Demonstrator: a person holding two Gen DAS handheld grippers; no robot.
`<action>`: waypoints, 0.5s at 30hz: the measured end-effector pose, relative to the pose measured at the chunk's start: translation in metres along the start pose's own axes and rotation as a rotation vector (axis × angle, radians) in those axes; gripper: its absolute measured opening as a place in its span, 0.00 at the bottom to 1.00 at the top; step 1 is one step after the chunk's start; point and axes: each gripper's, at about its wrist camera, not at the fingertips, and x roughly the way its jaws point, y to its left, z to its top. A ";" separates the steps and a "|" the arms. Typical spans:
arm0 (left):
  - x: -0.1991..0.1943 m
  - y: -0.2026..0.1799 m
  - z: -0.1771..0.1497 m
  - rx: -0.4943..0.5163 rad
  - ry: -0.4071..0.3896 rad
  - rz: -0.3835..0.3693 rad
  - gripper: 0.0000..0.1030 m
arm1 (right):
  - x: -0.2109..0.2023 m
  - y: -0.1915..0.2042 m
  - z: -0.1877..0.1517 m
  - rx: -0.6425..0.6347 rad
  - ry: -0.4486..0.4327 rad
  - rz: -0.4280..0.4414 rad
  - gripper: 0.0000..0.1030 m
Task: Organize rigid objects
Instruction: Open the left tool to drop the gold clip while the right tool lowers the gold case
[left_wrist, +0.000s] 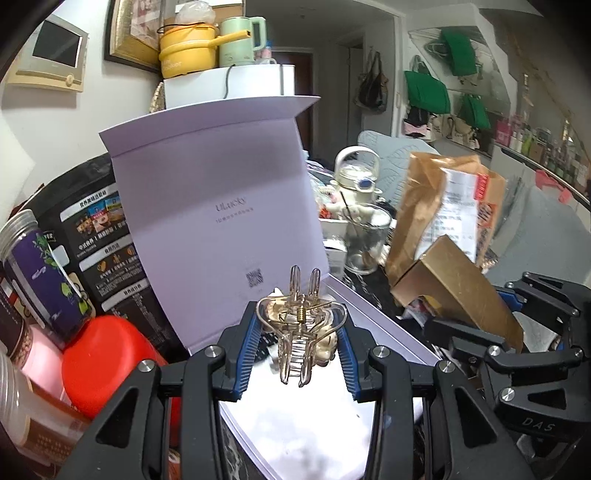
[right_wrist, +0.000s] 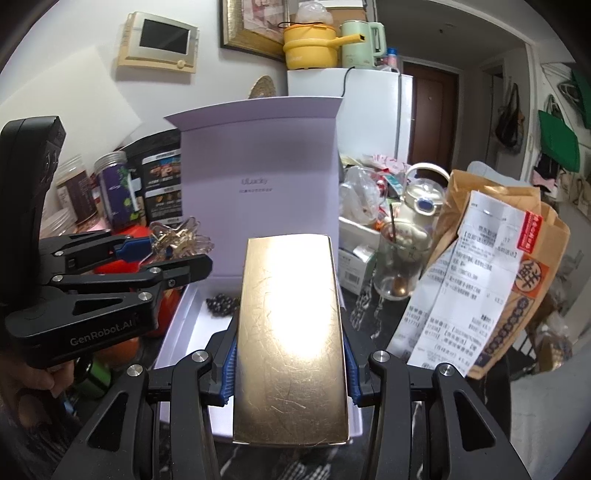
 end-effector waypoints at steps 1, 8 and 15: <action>0.002 0.002 0.002 -0.006 -0.003 0.002 0.38 | 0.002 -0.001 0.003 0.002 -0.003 -0.004 0.43; 0.017 0.007 0.009 -0.015 -0.006 0.022 0.38 | 0.016 -0.009 0.015 0.011 -0.014 0.000 0.43; 0.035 0.012 0.003 -0.018 0.030 0.031 0.38 | 0.039 -0.016 0.011 0.036 0.014 0.008 0.43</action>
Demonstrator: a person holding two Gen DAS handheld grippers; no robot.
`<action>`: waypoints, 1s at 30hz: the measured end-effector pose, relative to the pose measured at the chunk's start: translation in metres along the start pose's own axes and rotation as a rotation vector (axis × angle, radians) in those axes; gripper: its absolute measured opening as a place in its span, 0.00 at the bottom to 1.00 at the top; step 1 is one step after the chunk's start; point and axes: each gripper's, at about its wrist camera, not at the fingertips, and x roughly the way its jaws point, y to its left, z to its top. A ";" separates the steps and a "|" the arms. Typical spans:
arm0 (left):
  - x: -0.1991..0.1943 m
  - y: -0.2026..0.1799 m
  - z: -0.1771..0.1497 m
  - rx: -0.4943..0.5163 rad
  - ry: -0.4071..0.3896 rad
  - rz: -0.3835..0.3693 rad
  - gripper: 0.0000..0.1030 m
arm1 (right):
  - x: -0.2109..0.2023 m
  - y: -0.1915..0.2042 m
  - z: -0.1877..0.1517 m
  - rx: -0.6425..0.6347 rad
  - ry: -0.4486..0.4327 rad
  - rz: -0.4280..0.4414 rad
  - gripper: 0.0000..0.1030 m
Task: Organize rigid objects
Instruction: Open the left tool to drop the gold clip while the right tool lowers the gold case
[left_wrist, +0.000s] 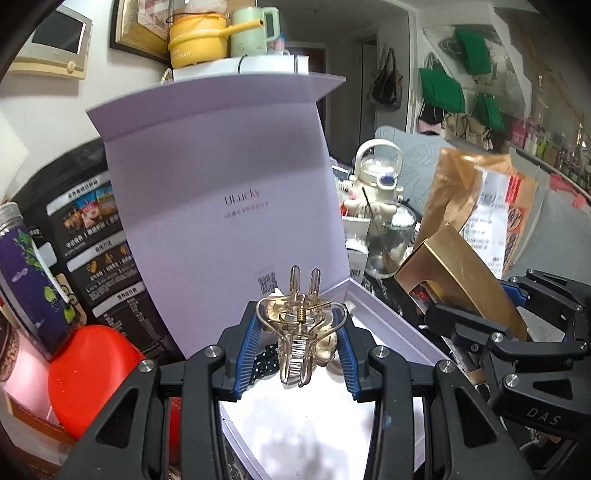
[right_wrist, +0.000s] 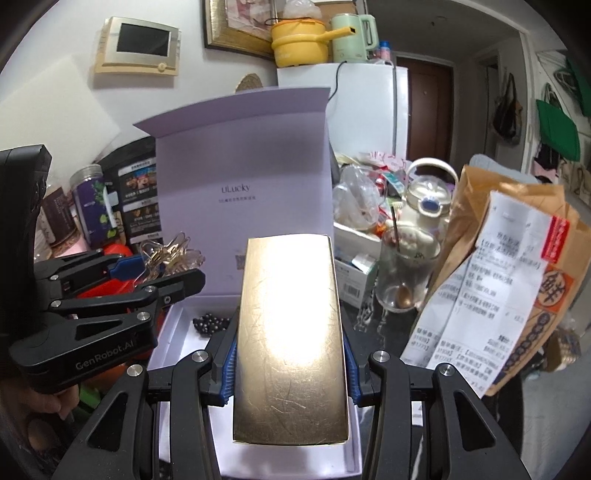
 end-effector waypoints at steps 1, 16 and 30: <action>0.003 0.001 -0.001 0.001 0.007 0.000 0.38 | 0.002 0.000 -0.001 -0.007 0.008 -0.002 0.43; 0.057 -0.005 -0.008 0.011 0.134 -0.003 0.38 | 0.048 -0.013 -0.021 0.020 0.132 -0.005 0.43; 0.107 -0.015 -0.018 0.020 0.260 -0.017 0.38 | 0.077 -0.016 -0.036 0.024 0.237 -0.001 0.43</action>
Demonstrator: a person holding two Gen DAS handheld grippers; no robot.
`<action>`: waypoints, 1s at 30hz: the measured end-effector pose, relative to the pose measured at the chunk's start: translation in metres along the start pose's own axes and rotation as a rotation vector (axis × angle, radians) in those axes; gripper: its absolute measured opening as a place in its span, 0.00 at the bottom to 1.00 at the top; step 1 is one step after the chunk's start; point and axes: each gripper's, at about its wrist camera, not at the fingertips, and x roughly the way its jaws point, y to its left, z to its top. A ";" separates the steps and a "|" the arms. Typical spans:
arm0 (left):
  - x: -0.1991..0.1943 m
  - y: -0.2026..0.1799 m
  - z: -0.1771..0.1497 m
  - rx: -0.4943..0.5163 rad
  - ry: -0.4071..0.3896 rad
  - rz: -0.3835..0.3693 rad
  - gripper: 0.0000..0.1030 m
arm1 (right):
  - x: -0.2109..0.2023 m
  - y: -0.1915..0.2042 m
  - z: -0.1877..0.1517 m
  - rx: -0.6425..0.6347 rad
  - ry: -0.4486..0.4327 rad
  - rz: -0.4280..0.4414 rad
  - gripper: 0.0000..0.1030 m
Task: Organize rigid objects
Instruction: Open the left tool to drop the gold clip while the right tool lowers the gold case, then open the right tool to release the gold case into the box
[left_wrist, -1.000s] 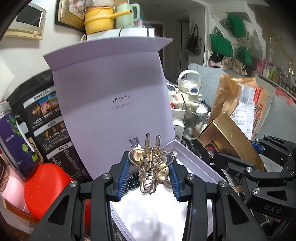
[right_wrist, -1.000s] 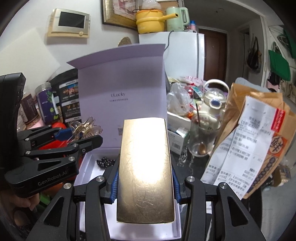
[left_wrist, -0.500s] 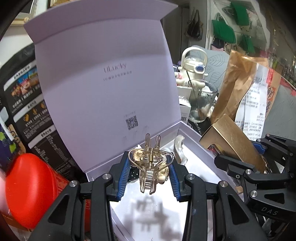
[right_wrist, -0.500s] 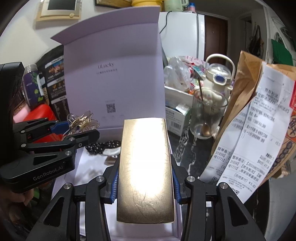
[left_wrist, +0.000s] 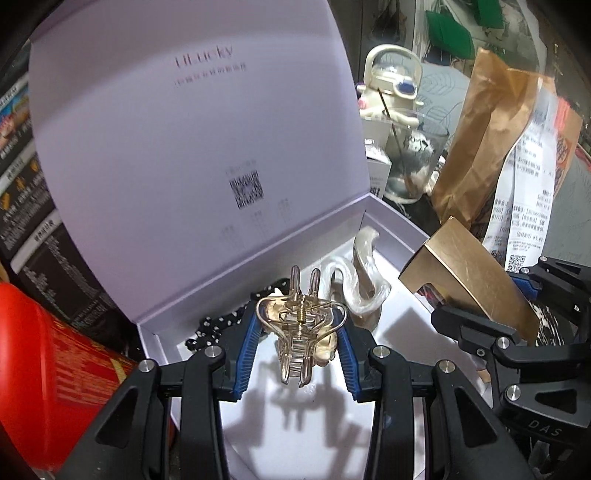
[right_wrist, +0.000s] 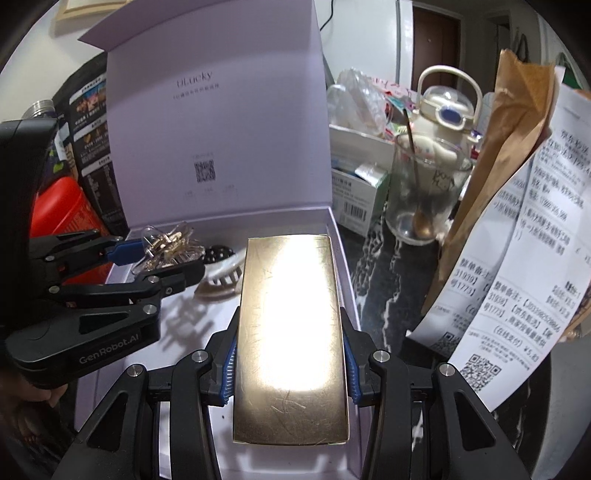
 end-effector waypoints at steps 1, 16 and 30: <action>0.003 -0.001 0.001 0.000 0.010 -0.002 0.38 | 0.002 -0.001 0.000 0.004 0.009 0.003 0.43; 0.045 -0.003 0.001 -0.011 0.127 0.010 0.38 | 0.026 -0.003 -0.008 0.023 0.106 0.020 0.43; 0.054 0.000 -0.008 -0.010 0.176 0.023 0.38 | 0.041 -0.006 -0.009 0.010 0.140 0.007 0.44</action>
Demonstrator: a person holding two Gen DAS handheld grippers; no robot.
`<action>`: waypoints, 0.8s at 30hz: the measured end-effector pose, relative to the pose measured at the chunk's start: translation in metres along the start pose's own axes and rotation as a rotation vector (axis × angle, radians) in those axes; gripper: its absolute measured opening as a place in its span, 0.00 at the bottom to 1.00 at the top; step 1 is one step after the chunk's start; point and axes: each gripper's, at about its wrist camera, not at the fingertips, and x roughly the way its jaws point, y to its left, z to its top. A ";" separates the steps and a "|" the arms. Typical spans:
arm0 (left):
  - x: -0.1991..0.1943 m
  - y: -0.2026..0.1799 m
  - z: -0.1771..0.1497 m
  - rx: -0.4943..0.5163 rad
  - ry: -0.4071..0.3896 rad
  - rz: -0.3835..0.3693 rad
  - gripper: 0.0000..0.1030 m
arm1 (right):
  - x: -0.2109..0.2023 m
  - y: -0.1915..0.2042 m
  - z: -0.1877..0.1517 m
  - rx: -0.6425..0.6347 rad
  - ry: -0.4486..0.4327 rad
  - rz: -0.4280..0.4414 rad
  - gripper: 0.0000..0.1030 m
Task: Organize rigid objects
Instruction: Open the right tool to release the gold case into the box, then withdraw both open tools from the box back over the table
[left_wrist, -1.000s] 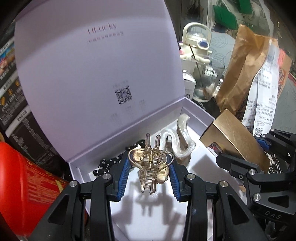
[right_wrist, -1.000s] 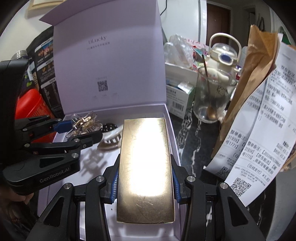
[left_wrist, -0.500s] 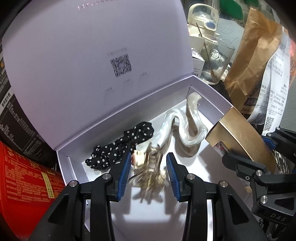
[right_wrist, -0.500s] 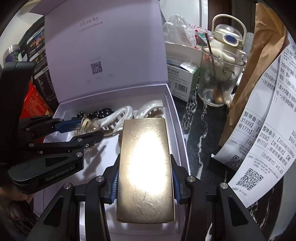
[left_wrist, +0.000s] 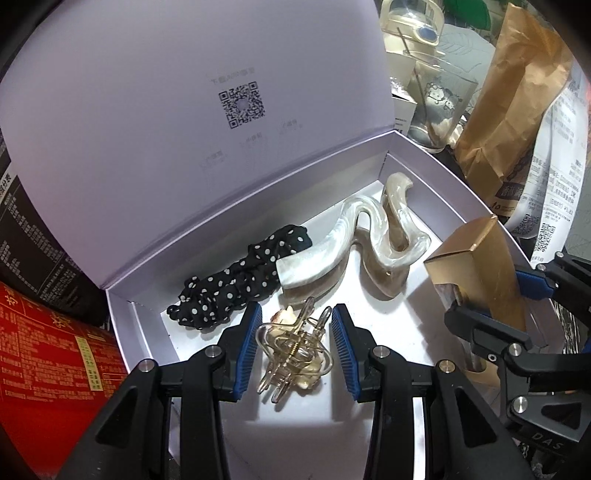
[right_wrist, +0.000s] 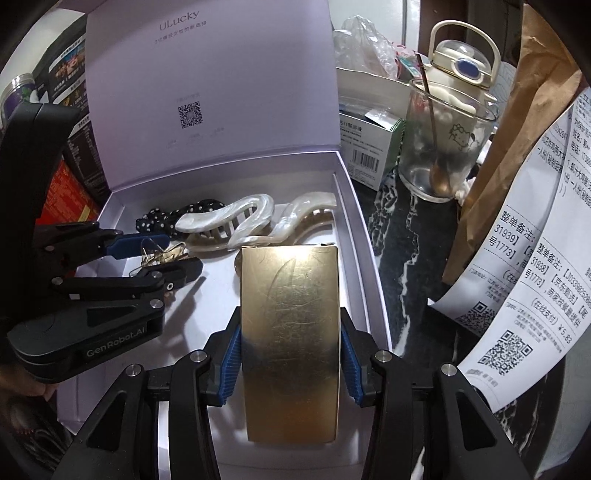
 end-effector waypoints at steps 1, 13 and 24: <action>-0.003 0.000 0.000 0.000 0.003 0.003 0.38 | -0.001 0.000 0.000 0.002 0.001 0.001 0.45; -0.027 -0.008 0.000 -0.004 -0.059 0.044 0.38 | -0.019 0.002 0.004 -0.024 -0.048 -0.069 0.60; -0.050 0.008 0.002 -0.062 -0.080 0.053 0.38 | -0.044 0.010 0.002 -0.028 -0.085 -0.085 0.60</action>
